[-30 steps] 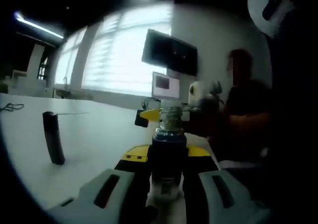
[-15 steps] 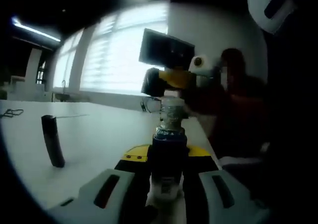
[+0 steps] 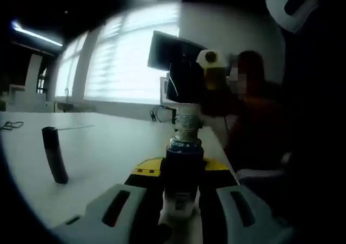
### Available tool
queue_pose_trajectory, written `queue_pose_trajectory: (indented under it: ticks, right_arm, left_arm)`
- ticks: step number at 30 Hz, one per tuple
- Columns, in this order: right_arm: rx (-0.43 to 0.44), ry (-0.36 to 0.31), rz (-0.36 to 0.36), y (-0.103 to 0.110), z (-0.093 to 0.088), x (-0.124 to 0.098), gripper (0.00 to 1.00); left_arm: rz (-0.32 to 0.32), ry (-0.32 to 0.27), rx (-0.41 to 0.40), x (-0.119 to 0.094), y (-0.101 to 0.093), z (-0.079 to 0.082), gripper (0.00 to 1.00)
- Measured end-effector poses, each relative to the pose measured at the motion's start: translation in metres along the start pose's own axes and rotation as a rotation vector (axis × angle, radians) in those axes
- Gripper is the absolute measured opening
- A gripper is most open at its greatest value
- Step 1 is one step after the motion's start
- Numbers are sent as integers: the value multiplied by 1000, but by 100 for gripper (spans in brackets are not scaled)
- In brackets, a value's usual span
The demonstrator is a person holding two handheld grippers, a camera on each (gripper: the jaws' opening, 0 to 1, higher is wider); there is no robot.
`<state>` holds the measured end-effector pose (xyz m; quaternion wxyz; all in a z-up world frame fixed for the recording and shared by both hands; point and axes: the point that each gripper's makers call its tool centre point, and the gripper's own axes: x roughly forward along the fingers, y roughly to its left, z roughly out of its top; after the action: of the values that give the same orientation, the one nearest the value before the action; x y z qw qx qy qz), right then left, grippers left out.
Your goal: Pick up cosmetic bottle twist off cap place on table pick up cap screw tight cap place on table
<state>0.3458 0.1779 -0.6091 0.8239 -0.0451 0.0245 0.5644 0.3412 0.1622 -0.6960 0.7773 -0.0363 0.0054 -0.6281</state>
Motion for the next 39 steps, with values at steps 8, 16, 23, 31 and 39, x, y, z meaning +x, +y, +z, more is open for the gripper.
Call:
queue_pose_trajectory:
  ticks: [8, 16, 23, 31, 39]
  right_arm:
    - [-22, 27, 91, 11, -3, 10, 12]
    - [-38, 80, 178, 18, -16, 14, 12]
    - [-55, 93, 247, 19, -23, 15, 12]
    - [-52, 120, 360, 23, -30, 17, 12]
    - [-79, 149, 498, 28, -29, 20, 12]
  left_arm:
    - [-3, 0, 5, 0, -1, 0, 14]
    - [-3, 0, 2, 0, -1, 1, 14]
    - [-8, 0, -3, 0, -1, 1, 14]
    - [-36, 2, -3, 0, -5, 0, 14]
    - [-40, 3, 9, 0, -7, 0, 14]
